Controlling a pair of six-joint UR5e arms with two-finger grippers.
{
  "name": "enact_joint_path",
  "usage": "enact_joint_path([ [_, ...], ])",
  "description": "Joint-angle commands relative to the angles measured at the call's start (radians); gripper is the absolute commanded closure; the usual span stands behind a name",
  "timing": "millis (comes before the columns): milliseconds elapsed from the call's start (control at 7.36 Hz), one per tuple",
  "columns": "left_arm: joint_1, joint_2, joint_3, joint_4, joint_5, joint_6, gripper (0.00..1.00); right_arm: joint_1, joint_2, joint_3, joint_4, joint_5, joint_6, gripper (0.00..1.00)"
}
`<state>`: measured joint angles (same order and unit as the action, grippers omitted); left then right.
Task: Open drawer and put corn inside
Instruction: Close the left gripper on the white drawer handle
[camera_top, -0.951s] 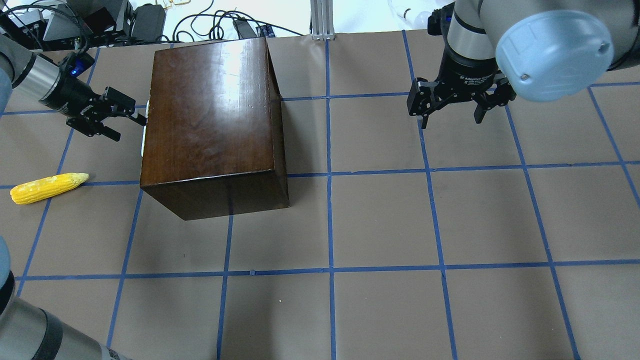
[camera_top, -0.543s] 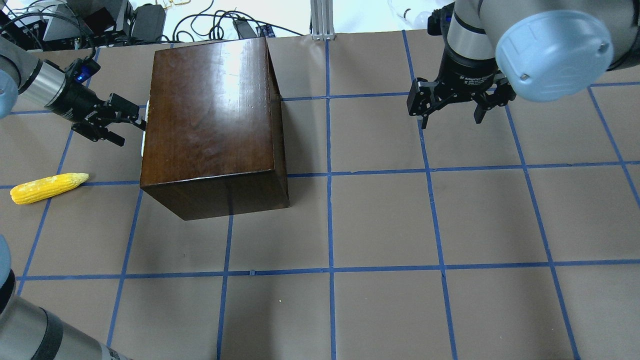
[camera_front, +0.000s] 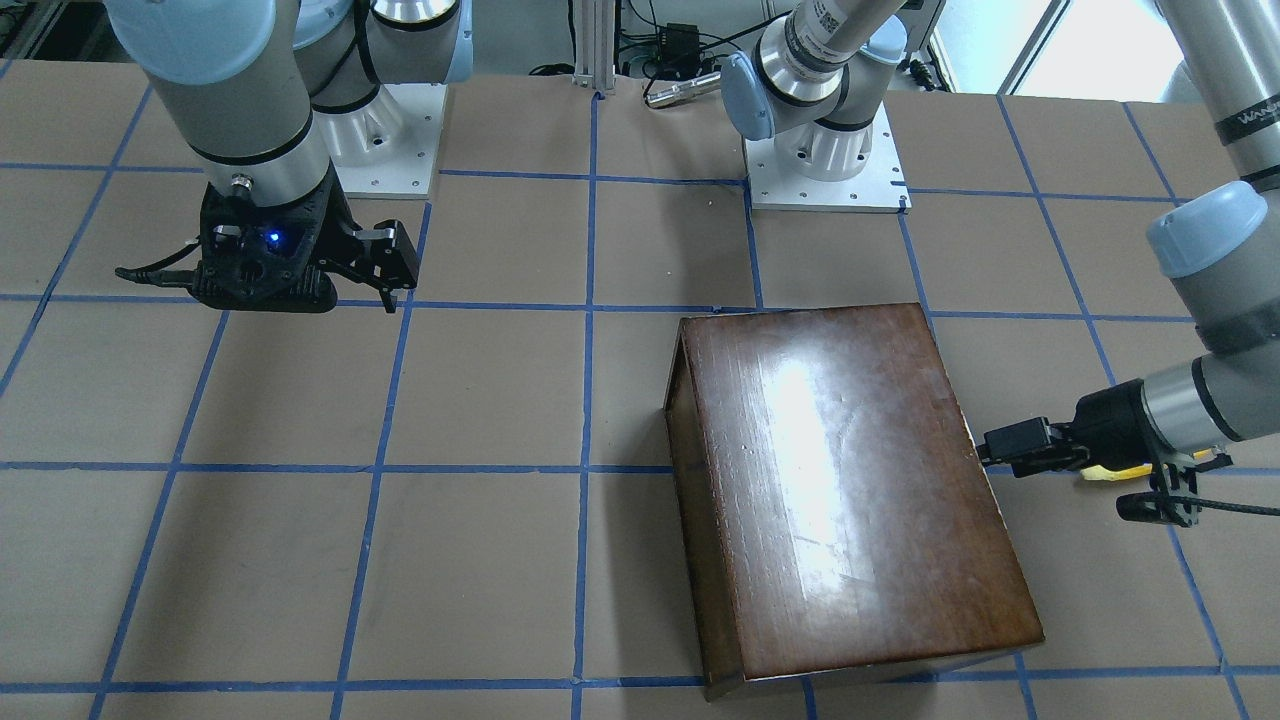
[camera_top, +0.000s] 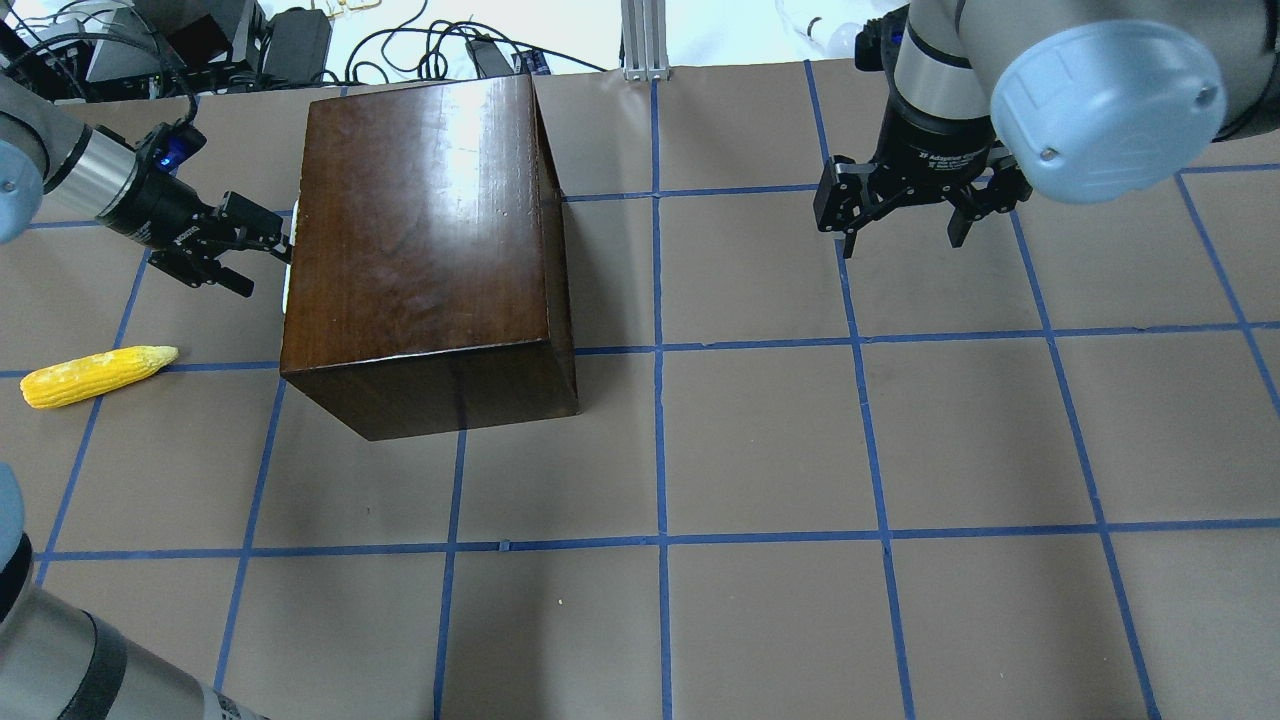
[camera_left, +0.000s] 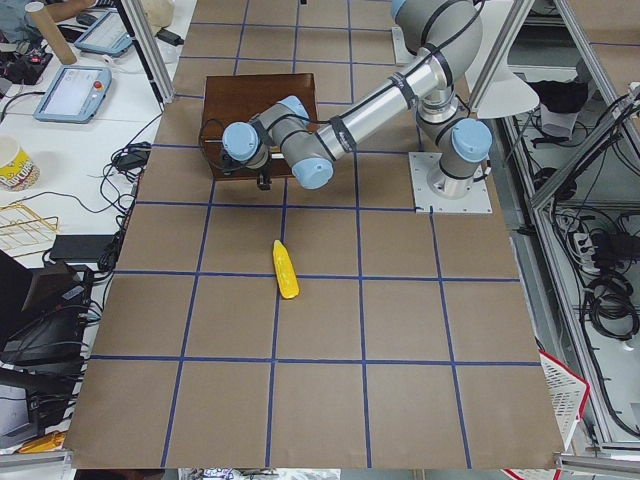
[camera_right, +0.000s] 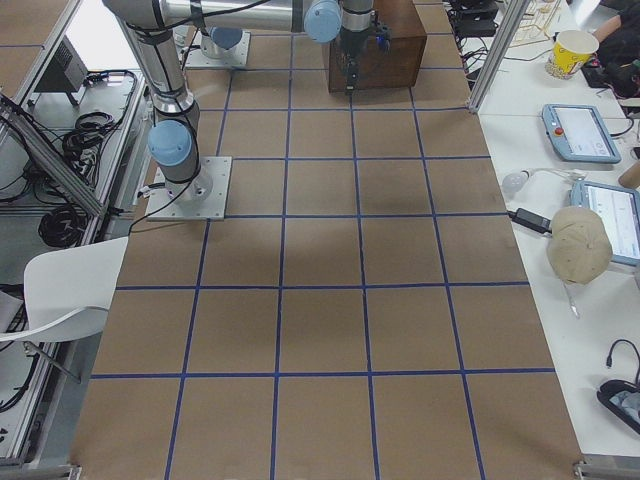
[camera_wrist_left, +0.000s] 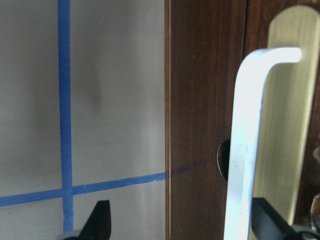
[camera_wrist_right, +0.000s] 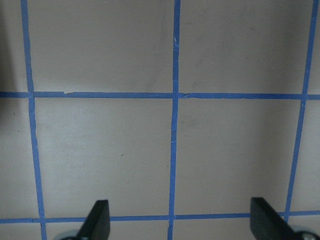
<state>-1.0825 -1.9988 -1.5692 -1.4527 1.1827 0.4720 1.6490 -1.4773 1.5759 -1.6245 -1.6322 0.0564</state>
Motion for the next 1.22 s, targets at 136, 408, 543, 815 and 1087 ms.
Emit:
enact_joint_path([
  [136,-0.002,-0.008,0.001,0.000,0.000,-0.001,0.00,0.000,0.000,0.000,0.000,0.000,0.000,0.00],
  [408,-0.002,-0.009,0.000,0.000,-0.002,-0.004,0.00,0.000,-0.002,0.000,0.000,0.002,0.000,0.00],
  [543,-0.002,-0.011,0.000,0.002,0.000,0.002,0.00,0.000,-0.002,0.000,0.000,0.000,0.000,0.00],
  [815,-0.002,-0.012,0.001,0.003,0.009,-0.001,0.00,0.000,-0.002,0.000,0.000,0.002,0.000,0.00],
  [1087,-0.002,-0.009,0.001,0.026,0.020,-0.003,0.00,0.000,-0.002,0.000,0.000,0.002,0.000,0.00],
])
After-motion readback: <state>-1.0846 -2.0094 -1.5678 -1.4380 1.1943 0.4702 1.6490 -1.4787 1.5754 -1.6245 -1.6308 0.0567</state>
